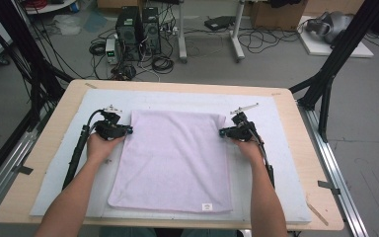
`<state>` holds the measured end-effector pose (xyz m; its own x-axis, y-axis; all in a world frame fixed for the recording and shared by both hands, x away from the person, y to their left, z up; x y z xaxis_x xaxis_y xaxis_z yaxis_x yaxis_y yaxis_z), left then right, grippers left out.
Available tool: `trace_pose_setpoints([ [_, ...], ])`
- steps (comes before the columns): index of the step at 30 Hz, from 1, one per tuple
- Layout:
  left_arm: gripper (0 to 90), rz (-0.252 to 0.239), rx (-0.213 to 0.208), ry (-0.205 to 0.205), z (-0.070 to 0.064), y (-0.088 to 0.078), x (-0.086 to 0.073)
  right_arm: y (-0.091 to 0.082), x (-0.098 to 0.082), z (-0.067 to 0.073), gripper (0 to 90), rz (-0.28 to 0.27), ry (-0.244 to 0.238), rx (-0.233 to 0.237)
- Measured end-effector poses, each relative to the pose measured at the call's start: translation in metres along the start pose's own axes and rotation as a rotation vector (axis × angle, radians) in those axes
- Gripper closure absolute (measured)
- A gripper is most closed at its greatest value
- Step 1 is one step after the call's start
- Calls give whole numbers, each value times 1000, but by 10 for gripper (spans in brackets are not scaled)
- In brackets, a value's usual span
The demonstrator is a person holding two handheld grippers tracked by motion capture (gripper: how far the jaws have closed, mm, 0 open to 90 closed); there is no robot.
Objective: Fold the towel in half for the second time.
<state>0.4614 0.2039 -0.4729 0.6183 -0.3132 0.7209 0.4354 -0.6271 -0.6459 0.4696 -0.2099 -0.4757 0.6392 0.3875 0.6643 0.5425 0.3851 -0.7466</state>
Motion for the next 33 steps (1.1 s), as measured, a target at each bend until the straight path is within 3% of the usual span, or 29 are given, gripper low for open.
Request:
trace_pose_setpoints([
  [12,875,-97,-9,1,-3,-20,10,-23,10,1,851,-61,-25,12],
  [22,875,-120,-36,105,-23,-51,15,-51,19,11,851,-119,-62,49],
  [27,875,-104,-69,134,-37,-66,-6,-71,5,26,849,-121,-71,116],
  [31,875,-81,-102,149,-49,-72,-33,-75,-19,34,847,-102,-76,143],
  [33,874,-51,-114,159,-54,-72,-47,-75,-39,39,839,-67,-64,171],
])
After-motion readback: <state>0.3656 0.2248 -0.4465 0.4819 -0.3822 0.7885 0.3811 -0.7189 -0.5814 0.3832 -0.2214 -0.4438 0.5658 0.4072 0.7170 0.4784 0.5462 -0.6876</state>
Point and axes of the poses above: each handheld gripper's, and its own axes: y roughly forward along the jaws, x roughly out of its top, z roughly to its left, the point moved 5 cm from there along y, roughly forward along the jaws, and after that the axes turned 12 degrees about -x, right-handed, at the moved point
